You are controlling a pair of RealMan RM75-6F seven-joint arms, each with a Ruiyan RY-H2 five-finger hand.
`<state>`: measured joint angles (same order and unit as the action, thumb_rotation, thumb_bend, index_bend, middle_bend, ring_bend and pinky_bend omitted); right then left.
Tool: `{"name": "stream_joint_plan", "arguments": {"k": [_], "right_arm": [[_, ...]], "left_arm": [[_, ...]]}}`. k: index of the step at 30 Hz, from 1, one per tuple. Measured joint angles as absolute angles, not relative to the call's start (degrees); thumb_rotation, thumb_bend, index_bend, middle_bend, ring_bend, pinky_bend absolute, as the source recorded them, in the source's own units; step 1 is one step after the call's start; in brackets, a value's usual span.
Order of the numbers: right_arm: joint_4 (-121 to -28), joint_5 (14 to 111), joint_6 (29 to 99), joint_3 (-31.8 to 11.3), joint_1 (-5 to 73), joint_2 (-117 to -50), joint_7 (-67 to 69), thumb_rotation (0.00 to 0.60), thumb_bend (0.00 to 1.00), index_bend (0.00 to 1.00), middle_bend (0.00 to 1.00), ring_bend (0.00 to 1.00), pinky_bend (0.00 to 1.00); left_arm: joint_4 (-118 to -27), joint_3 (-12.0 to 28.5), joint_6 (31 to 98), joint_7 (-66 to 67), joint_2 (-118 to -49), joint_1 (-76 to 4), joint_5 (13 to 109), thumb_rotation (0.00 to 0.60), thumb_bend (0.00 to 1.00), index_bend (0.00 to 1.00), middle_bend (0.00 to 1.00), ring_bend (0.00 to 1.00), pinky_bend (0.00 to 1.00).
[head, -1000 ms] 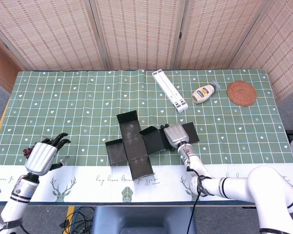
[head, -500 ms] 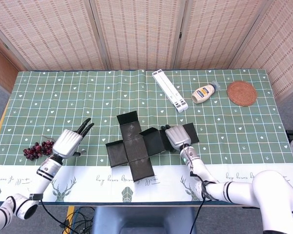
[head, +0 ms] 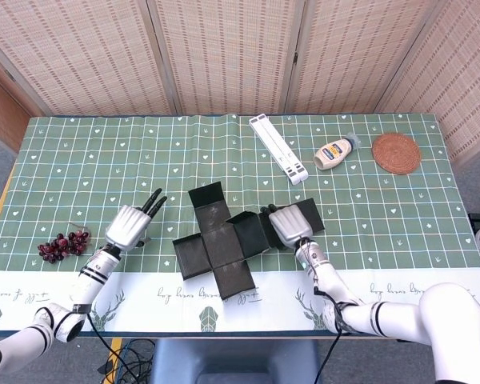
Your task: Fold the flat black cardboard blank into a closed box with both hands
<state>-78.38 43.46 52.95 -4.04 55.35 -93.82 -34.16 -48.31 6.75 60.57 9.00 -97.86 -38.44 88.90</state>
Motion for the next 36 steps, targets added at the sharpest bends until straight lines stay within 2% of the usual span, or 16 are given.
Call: {"name": "stream_joint_plan", "arguments": {"k": [27, 36], "right_arm": [[-75.56, 52.85, 54.8, -6.88, 51.83, -96.81, -31.17, 0.6, 0.23, 0.26, 0.36, 0.82, 1.0], [-75.47, 52.68, 53.34, -8.18, 51.58, -97.42, -30.6, 0.6, 0.23, 0.26, 0.37, 0.82, 1.0]], "left_arm": [[-45.37, 3.94, 61.91, 4.53, -102.66, -41.36, 89.57, 0.6, 0.08, 0.0, 0.0, 0.66, 0.87], [-48.13, 3.19, 62.92, 1.74, -102.15, -41.3, 89.98, 0.6, 0.08, 0.0, 0.0, 0.65, 0.87]]}}
